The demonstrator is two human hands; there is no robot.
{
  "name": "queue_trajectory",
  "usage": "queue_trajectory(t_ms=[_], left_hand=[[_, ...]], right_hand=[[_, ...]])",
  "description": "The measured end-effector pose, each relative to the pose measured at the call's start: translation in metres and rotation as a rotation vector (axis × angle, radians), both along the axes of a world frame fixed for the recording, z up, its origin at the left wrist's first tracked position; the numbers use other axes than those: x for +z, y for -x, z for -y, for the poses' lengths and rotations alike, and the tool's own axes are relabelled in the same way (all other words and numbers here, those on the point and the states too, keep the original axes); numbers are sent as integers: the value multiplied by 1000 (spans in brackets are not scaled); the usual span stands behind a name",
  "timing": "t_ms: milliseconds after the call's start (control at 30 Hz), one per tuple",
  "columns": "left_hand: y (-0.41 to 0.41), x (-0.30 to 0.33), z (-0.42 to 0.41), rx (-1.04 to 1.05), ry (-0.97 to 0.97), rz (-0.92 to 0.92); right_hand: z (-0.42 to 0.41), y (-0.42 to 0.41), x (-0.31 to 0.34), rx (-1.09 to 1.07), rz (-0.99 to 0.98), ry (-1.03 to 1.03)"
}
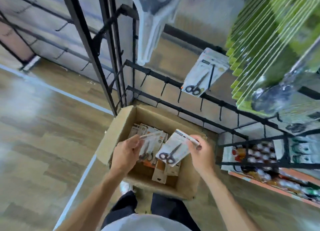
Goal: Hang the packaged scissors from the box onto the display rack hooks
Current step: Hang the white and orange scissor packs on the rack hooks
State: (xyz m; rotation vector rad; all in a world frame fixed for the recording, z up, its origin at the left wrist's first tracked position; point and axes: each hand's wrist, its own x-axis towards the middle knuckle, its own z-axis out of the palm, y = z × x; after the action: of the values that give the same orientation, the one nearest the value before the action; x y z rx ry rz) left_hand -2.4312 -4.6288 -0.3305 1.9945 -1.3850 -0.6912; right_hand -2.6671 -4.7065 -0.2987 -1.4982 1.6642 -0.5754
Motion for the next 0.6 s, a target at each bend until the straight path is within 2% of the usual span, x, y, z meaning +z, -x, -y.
queue_trajectory(t_ms=[200, 400, 600], left_hand=[[-16, 38, 30, -169, 97, 25], [-27, 54, 56, -270, 200, 62], [-24, 62, 57, -352, 253, 59]], right_hand=[[18, -3, 61, -133, 181, 44], [52, 2, 96, -161, 156, 154], [72, -8, 111, -185, 144, 152]])
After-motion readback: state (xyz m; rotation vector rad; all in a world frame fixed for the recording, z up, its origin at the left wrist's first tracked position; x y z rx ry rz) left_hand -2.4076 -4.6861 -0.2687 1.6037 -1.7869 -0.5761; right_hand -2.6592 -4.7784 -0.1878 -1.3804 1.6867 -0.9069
